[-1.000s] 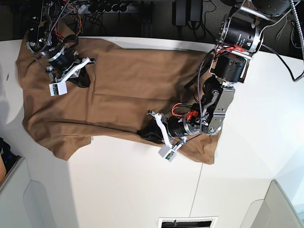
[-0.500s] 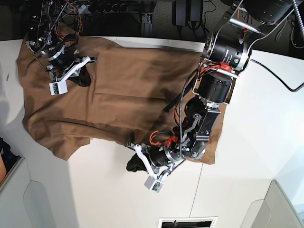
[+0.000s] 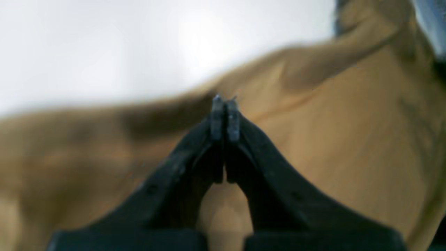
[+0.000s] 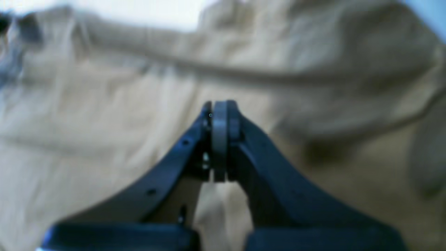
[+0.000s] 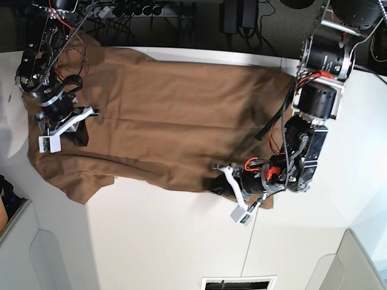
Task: Layout the t-shirt on the table in an organized manner, then fold the t-shirt properly
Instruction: 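Drag the shirt edge with the left gripper back across the shirt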
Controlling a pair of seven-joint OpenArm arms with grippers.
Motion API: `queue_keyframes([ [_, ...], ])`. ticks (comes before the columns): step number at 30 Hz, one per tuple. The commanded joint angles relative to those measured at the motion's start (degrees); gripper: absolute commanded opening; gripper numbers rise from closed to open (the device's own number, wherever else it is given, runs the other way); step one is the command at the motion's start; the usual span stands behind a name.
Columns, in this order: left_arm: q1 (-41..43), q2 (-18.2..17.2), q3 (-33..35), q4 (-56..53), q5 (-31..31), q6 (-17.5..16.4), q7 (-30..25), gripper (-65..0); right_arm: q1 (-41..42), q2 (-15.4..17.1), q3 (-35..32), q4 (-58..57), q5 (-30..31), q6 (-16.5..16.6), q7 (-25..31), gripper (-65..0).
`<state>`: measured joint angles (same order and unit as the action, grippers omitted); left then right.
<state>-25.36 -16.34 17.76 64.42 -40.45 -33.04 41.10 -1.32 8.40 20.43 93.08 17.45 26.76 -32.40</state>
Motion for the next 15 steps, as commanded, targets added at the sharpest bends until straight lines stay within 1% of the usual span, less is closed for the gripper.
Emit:
queue_keyframes([
  [1, -1.0, -1.2, -0.2, 2.4, -1.0, -0.6, -1.0, -65.0, 2.6, 0.7, 0.4, 0.2, -0.3, 0.2, 1.3, -65.0],
  [4, 0.9, -3.8, -0.2, 3.2, 0.4, -0.6, -1.2, -65.0, 6.7, 2.1, 0.3, -3.8, -2.4, 0.0, 1.4, -65.0],
  [6, 2.1, -5.0, -0.2, 2.8, 2.1, -0.6, -2.2, -65.0, 8.8, 3.3, 0.3, -8.3, -2.5, 0.0, 1.4, -65.0],
  [10, 4.7, -8.6, -0.2, 2.0, 3.6, 2.5, -6.6, -65.0, 11.6, 4.7, 0.3, -17.2, -3.2, 0.0, 1.6, -65.0],
  [13, 5.9, -10.5, -0.2, 2.0, 4.0, 2.5, -7.8, -65.0, 12.4, 5.8, 0.3, -22.2, -3.5, 0.0, 3.0, -65.0],
  [15, 6.3, -10.8, -0.2, 2.0, 4.3, 2.4, -7.8, -65.0, 12.4, 6.6, 0.3, -24.5, -3.7, 0.0, 5.9, -65.0],
])
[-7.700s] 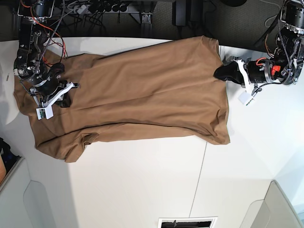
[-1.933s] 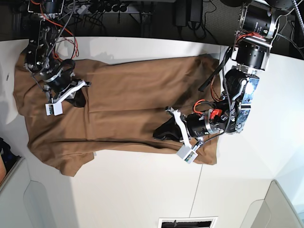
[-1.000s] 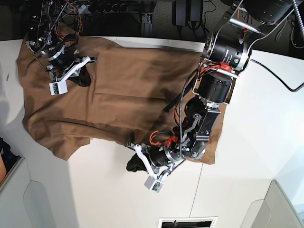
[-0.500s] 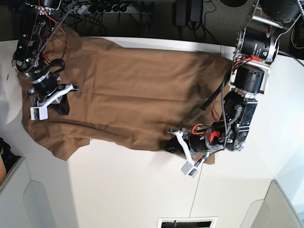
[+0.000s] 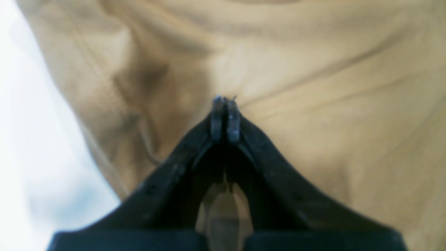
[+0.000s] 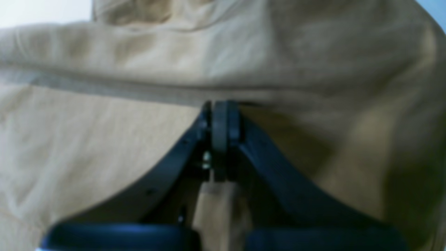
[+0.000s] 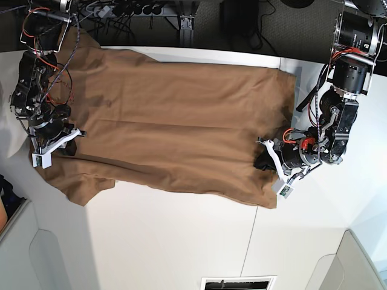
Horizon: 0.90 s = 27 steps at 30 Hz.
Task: Layout the t-shirt on the table in an organized manner, then fold the t-shirt properly
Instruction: 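Drag the shirt edge with the left gripper back across the shirt, then pull the shirt taut with both grippers, stretching it lengthwise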
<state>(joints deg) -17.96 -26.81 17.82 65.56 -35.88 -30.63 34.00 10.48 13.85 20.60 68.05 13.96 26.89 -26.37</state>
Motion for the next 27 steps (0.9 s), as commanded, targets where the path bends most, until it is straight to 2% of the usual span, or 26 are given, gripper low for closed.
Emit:
queue_keyframes([
  [1, -1.0, -0.3, -0.3, 0.8, -0.1, 0.0, -0.8, -65.0, 0.6, 1.6, 0.2, -0.6, -0.6, -0.1, 1.4, -65.0],
  [3, -1.1, -0.3, -0.3, 0.8, -0.1, 0.1, -1.0, -65.0, 1.0, 2.4, 0.2, -2.1, -1.9, -0.1, 3.8, -65.0],
  [9, -1.1, -0.3, -0.3, 0.7, 2.1, 0.2, -7.2, -65.0, 6.7, 2.8, 0.2, -7.6, -3.3, -0.1, 3.9, -65.0],
  [16, -1.3, 0.4, -0.3, 0.7, 2.3, 0.2, -7.2, -65.0, 14.0, 2.8, 0.2, -11.9, -3.6, 0.2, 3.8, -65.0],
  [19, -2.5, 0.3, -0.5, 0.8, 2.2, 0.4, -4.0, -65.0, 15.1, 2.8, 0.2, -10.8, -3.3, 0.3, 3.5, -65.0],
  [21, -3.3, 0.3, -1.4, 1.2, 1.9, -1.6, 0.2, -65.0, 14.7, 2.9, 0.2, -8.8, -1.8, 0.3, 1.9, -65.0],
  [23, -3.0, -0.3, -3.1, 2.9, -1.6, -5.9, 3.1, -65.0, 13.3, 2.8, 0.4, -5.0, 0.5, 0.4, -1.7, -65.0],
  [25, -1.4, -2.1, -5.2, 6.1, -8.2, -9.4, 5.0, -65.0, 9.9, 2.8, 1.2, 1.0, 3.5, 0.4, -5.3, -65.0],
  [27, 1.2, -4.7, -7.9, 9.9, -14.1, -9.4, 6.3, -65.0, 5.0, 2.8, 3.0, 8.3, 6.4, 0.3, -8.2, -65.0],
])
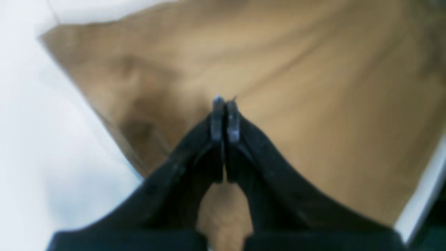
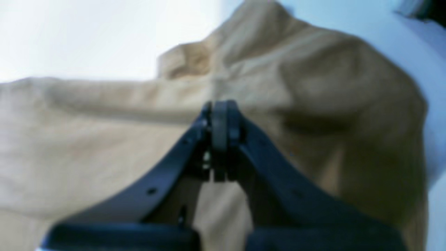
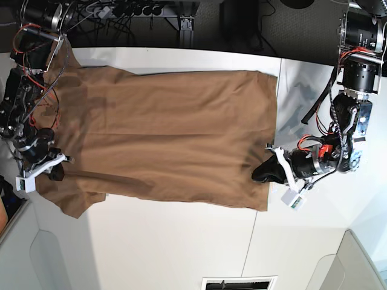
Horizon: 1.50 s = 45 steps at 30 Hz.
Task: Layout the t-shirt on the table in an organized manner, then fold the t-shirt properly
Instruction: 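Pull the shirt taut with both grippers, stretching it lengthwise, then grasp the shirt's side edge with the left gripper and pull it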
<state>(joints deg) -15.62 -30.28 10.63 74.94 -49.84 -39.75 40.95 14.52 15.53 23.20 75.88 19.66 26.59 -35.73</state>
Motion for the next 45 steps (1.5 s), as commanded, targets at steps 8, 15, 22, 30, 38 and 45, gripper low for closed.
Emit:
queue_keyframes([
  [8, 8.3, -5.5, -15.9, 7.2, -16.4, -0.3, 15.4, -49.7, -20.0, 1.1, 13.6, 20.1, 9.6, 1.8, -4.0, -65.0],
  [15, 19.1, -6.3, -24.3, 7.2, -26.7, -0.3, 22.0, -45.9, -33.1, 1.1, 24.5, 23.3, 21.1, 5.2, -8.9, -65.0],
  [22, 27.5, -6.2, -25.3, 7.3, -29.4, -0.3, 23.4, -35.9, -39.3, 1.2, 31.3, 23.7, 25.5, 5.2, -10.8, -42.8],
  [30, 31.1, -6.2, -25.3, 7.3, -30.4, -0.3, 23.5, -35.9, -40.0, 1.2, 31.0, 20.7, 24.0, 4.5, -10.6, -33.3],
  [38, 32.0, -5.7, -25.3, 7.3, -31.3, -0.3, 23.6, -35.6, -39.9, 3.8, 31.0, 12.5, 22.7, 4.5, -9.0, -33.3],
  [45, 32.0, -5.7, -25.2, 7.3, -30.9, -0.3, 23.6, -31.9, -39.9, 4.2, 29.7, 10.9, 23.4, 4.6, -9.1, -33.3],
])
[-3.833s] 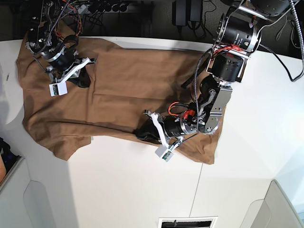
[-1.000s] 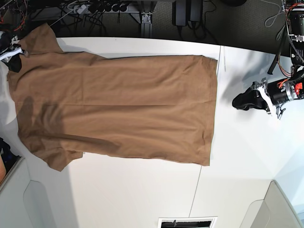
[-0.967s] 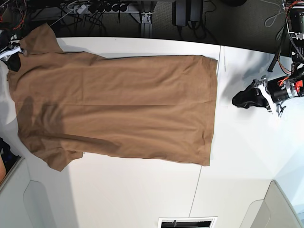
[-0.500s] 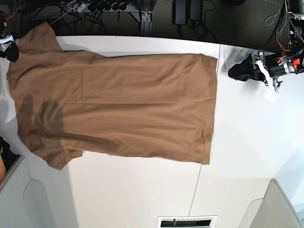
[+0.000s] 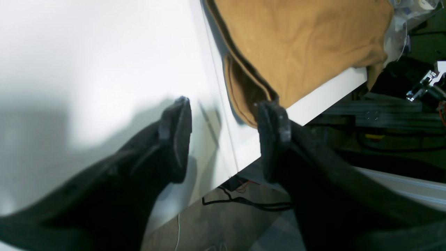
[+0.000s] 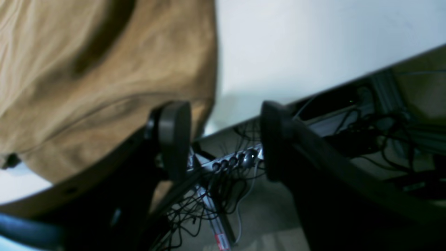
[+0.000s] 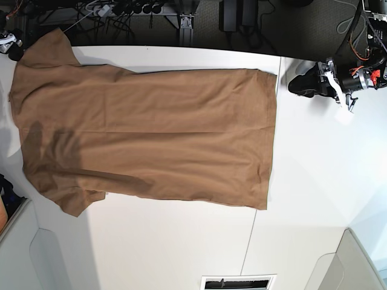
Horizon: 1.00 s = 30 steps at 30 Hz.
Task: Layout the t-shirt on the table in an organized manner, then fold the t-shirt properly
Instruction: 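Grasp the shirt's side edge with the left gripper and pull it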
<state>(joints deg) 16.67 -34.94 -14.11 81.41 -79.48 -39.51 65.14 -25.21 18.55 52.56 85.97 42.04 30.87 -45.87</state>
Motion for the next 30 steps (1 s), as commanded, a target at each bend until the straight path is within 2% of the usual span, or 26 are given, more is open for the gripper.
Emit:
queue_keyframes([
  [1, -0.3, -0.8, -0.5, 0.8, -1.2, -0.5, -0.6, -31.9, -0.2, 1.1, -0.1, 0.8, 1.0, 0.3, 1.0, -33.3],
  [9, 1.8, 0.8, -0.5, 0.8, -0.7, -0.5, -0.6, -31.9, -0.2, 0.3, -1.2, 0.8, 1.2, 0.3, 1.0, -33.3],
  [17, 2.1, 1.2, -0.4, 5.6, -5.0, -0.5, 2.8, -31.9, -0.2, 0.3, -1.3, 0.8, 1.9, 0.4, 0.9, -33.3],
  [20, 2.4, 2.1, -0.3, 6.9, -1.4, -0.5, 0.8, -31.8, -0.2, 0.3, -1.3, 0.8, 1.9, 0.4, 0.9, -33.3],
  [23, 2.4, 3.2, 0.8, 6.9, 3.5, -0.5, -2.4, -26.6, -0.2, 0.3, -1.3, 0.8, 1.9, 0.4, 0.9, -33.3],
  [25, 2.4, 3.7, 1.7, 6.9, 6.5, -0.5, -4.3, -25.6, -0.2, 0.3, -1.3, 0.8, 1.9, 0.4, 0.9, -33.3],
  [30, 2.4, 5.5, 2.0, 7.3, 7.0, -0.5, -5.1, -25.7, -0.2, 0.3, -1.3, 0.8, 1.9, 0.4, 0.3, -33.3],
])
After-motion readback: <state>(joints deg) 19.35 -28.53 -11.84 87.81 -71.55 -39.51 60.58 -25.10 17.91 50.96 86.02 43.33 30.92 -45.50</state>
